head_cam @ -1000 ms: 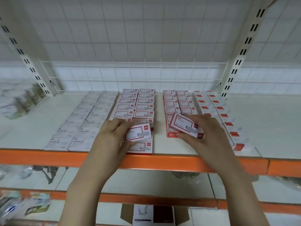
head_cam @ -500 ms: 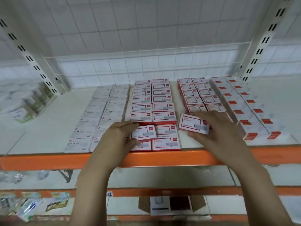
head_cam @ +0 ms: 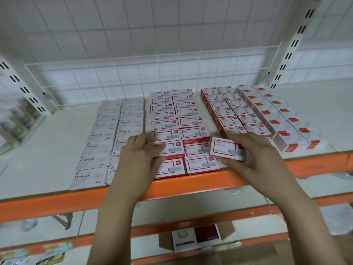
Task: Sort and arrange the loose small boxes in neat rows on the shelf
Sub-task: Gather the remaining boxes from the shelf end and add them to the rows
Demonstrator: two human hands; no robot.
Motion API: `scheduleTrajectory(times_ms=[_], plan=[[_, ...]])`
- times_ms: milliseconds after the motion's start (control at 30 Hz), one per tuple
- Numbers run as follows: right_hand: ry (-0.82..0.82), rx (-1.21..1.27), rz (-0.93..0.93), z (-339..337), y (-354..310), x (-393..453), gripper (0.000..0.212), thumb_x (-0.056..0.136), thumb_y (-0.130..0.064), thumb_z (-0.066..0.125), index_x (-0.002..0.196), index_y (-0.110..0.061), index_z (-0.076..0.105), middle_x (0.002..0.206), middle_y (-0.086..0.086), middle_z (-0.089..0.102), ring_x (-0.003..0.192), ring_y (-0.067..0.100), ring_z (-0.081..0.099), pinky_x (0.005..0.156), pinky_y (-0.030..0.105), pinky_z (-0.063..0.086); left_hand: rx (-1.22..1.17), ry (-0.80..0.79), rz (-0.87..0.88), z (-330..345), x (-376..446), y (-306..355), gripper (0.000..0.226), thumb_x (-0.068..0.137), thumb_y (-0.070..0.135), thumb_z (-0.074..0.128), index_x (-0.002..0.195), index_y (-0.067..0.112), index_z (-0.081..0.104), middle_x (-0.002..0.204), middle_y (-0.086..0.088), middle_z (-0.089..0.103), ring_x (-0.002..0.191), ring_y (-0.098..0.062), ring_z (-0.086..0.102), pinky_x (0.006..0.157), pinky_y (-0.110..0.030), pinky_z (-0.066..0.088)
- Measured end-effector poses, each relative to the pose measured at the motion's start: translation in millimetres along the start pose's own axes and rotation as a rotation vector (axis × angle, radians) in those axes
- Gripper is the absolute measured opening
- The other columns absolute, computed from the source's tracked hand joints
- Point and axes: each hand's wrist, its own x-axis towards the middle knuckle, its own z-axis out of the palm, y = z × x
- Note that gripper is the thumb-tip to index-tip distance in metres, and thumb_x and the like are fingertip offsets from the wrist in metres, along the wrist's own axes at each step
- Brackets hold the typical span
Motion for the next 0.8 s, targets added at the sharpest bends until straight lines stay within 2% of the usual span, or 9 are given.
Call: scheduleTrajectory(times_ms=[133, 233, 433, 533, 667, 800], plan=[[-0.047, -0.025, -0.033, 4.3, -5.9, 1.7, 0.050, 0.077, -0.034, 0.072, 0.124, -0.024, 0.056, 0.117, -0.005, 0.058, 0.111, 0.014, 0.046, 0.089, 0.019, 0.030, -0.029, 0.014, -0.016, -9.0, -3.6, 0.1, 0.044, 0.076, 0.030, 0.060, 0.117, 0.014, 0.063, 0.113, -0.011, 0.059, 0.099, -0.035, 0.055, 0.082, -0.049, 0.047], [-0.089, -0.014, -0.050, 11.0, -12.6, 10.9, 0.055, 0.078, -0.037, 0.071, 0.129, -0.030, 0.052, 0.117, -0.009, 0.057, 0.109, 0.010, 0.044, 0.088, 0.018, 0.031, -0.063, 0.068, -0.032, -18.3, -8.1, -3.3, 0.045, 0.080, 0.021, 0.070, 0.123, 0.012, 0.059, 0.109, -0.011, 0.062, 0.097, -0.035, 0.057, 0.081, -0.048, 0.049], [-0.175, -0.029, -0.065, 26.8, -24.2, 26.1, 0.059, 0.082, -0.031, 0.068, 0.136, -0.028, 0.044, 0.135, -0.007, 0.047, 0.125, 0.013, 0.038, 0.105, 0.027, 0.029, -0.143, 0.108, -0.069, -28.4, -17.7, -7.5, 0.045, 0.081, 0.014, 0.068, 0.125, 0.015, 0.057, 0.106, -0.008, 0.064, 0.097, -0.033, 0.059, 0.083, -0.050, 0.049], [-0.105, -0.059, -0.113, 24.9, -21.0, 21.3, 0.047, 0.081, -0.026, 0.069, 0.126, -0.026, 0.056, 0.129, -0.007, 0.053, 0.121, 0.017, 0.042, 0.100, 0.024, 0.027, -0.147, 0.114, -0.069, -27.2, -18.1, -8.2, 0.045, 0.081, 0.012, 0.069, 0.124, 0.014, 0.057, 0.105, -0.008, 0.065, 0.096, -0.033, 0.059, 0.082, -0.051, 0.049], [-0.048, -0.034, -0.166, 31.2, -19.3, 12.5, 0.029, 0.079, -0.015, 0.072, 0.108, -0.020, 0.069, 0.110, -0.004, 0.063, 0.104, 0.021, 0.054, 0.090, 0.022, 0.034, -0.153, 0.103, -0.065, -24.3, -13.0, -4.7, 0.043, 0.083, 0.017, 0.066, 0.125, 0.014, 0.056, 0.106, -0.007, 0.064, 0.097, -0.031, 0.059, 0.083, -0.050, 0.049], [-0.008, -0.031, -0.179, 39.8, -18.8, 14.3, 0.028, 0.077, -0.005, 0.071, 0.102, -0.017, 0.072, 0.102, -0.001, 0.065, 0.097, 0.025, 0.056, 0.085, 0.024, 0.036, -0.157, 0.097, -0.046, -22.2, -10.0, 1.3, 0.039, 0.086, 0.020, 0.063, 0.124, 0.013, 0.057, 0.105, -0.007, 0.064, 0.094, -0.030, 0.059, 0.081, -0.050, 0.050]])
